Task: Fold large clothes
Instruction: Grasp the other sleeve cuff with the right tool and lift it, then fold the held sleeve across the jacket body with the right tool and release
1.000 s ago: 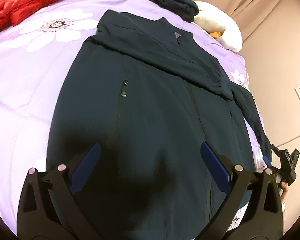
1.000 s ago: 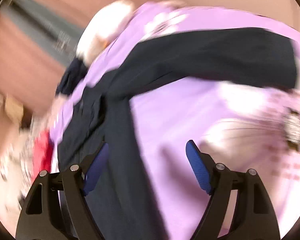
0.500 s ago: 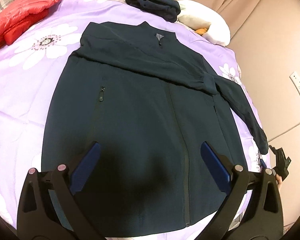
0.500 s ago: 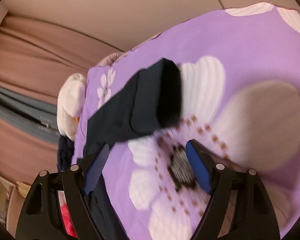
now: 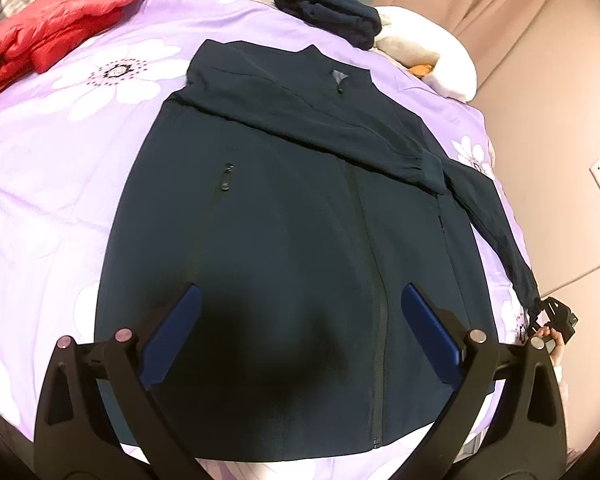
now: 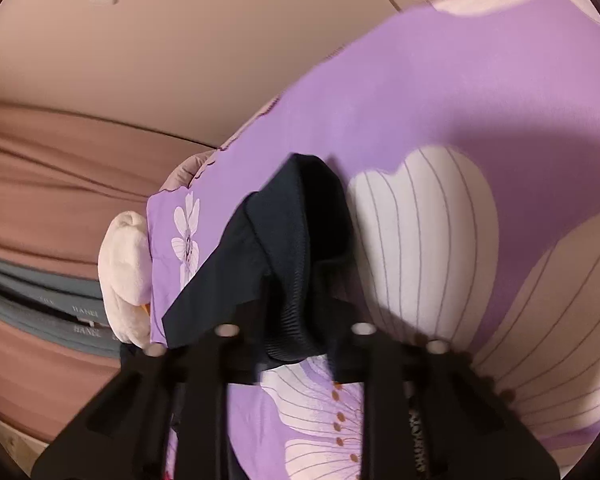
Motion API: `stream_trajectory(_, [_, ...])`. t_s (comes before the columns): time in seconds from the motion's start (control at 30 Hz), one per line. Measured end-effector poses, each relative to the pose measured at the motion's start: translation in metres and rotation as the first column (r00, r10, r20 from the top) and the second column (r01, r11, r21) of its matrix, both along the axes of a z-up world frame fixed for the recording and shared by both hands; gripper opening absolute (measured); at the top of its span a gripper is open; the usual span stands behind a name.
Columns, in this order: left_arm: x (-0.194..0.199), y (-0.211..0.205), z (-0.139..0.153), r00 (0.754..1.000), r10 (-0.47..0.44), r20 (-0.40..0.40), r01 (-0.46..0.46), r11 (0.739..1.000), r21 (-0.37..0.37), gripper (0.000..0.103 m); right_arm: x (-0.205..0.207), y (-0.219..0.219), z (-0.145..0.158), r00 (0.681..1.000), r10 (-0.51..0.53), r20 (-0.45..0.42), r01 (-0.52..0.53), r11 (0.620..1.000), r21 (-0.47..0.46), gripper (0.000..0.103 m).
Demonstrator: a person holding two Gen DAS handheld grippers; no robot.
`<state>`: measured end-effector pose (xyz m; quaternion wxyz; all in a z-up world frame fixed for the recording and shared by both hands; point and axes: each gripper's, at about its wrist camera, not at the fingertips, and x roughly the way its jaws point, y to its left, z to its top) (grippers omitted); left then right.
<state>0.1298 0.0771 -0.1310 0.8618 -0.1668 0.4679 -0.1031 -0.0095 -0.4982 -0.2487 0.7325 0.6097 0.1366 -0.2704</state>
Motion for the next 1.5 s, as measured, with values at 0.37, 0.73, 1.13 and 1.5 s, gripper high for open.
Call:
stream_trajectory(0.37, [-0.003, 0.021, -0.013, 1.000, 0.026, -0.004, -0.026, 0.997, -0.068, 0.101, 0.045, 0.038, 0.144, 0.985, 0.146, -0.093, -0.173, 0.871, -0.460, 0.010])
stream_trajectory(0.73, [-0.006, 0.042, -0.019, 1.000, 0.031, 0.000, -0.031, 0.991, -0.129, 0.101, 0.137, 0.159, 0.246, 0.891, 0.343, -0.298, -0.447, 0.548, -0.707, 0.010])
stream_trajectory(1.13, [-0.006, 0.089, -0.029, 0.994, 0.106, -0.003, -0.105, 0.978, -0.179, 0.101, 0.226, 0.328, 0.269, 0.748, 0.421, -0.513, -0.619, 0.164, -0.768, 0.010])
stream_trajectory(1.5, [0.011, 0.112, -0.051, 0.987, 0.150, -0.050, -0.157, 0.973, -0.170, 0.101, 0.313, 0.515, 0.167, 0.471, 0.411, -0.781, -0.776, -0.228, -0.588, 0.023])
